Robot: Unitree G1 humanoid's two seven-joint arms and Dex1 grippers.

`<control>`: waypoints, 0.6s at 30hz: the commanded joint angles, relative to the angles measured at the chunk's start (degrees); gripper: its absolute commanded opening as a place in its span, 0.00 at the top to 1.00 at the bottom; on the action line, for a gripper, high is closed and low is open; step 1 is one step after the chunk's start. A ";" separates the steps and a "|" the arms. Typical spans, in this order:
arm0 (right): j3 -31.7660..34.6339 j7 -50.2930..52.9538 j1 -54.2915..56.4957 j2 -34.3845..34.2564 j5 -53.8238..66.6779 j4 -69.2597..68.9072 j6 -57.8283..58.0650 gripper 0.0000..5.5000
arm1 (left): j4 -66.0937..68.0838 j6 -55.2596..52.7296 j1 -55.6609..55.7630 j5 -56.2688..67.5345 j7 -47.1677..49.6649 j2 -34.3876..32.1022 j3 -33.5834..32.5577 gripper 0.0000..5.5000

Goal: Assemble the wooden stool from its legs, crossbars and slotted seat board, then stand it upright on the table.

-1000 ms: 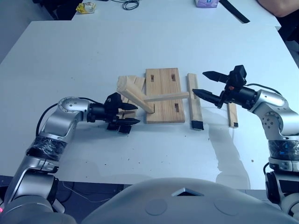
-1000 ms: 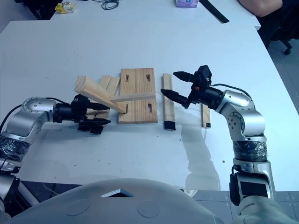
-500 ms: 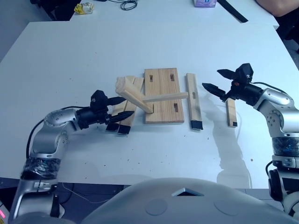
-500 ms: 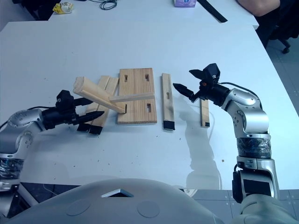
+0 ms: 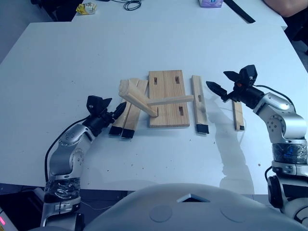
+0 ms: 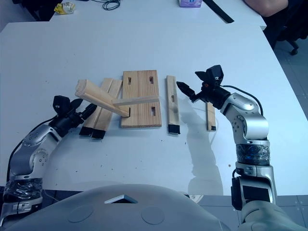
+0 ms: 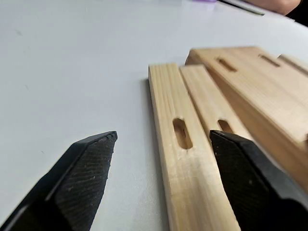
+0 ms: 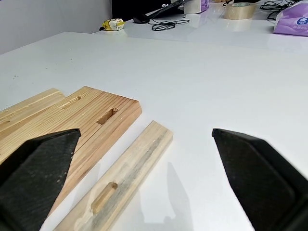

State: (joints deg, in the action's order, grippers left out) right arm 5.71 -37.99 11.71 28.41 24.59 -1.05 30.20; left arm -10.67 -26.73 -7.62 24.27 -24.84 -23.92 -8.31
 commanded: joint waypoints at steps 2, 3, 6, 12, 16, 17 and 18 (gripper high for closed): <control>-1.02 0.14 0.87 -0.95 -0.93 2.00 -0.24 0.08 | 2.30 -1.08 1.71 -1.52 1.62 1.26 0.39 0.35; -1.13 0.05 1.00 -1.05 -0.98 2.35 -0.28 0.08 | 2.43 -1.04 1.59 -1.67 1.72 1.47 0.46 0.35; -1.36 -0.29 1.19 -1.17 -0.83 2.62 0.01 0.08 | 2.09 -0.72 1.05 -1.89 1.19 2.15 1.19 0.35; -1.58 -1.24 1.93 -0.81 -0.95 3.66 -0.07 0.08 | 0.36 -1.13 0.51 -2.19 0.03 2.68 3.24 0.35; -1.88 -1.71 2.68 -0.77 -1.21 4.31 -0.22 0.08 | 0.22 -1.25 0.13 -2.82 -0.64 2.21 4.09 0.35; -1.92 -1.78 2.69 -0.81 -1.30 4.30 -0.25 0.08 | 0.47 -1.35 0.20 -3.20 -0.55 1.99 4.15 0.35; -1.93 -1.86 2.69 -0.86 -1.38 4.31 -0.27 0.08 | 0.76 -1.53 0.25 -3.52 -0.40 1.80 4.17 0.35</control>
State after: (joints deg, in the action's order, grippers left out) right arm 4.12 -39.64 13.42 27.28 23.68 3.02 29.91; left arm -10.56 -27.06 -6.99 22.14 -25.14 -21.18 -4.74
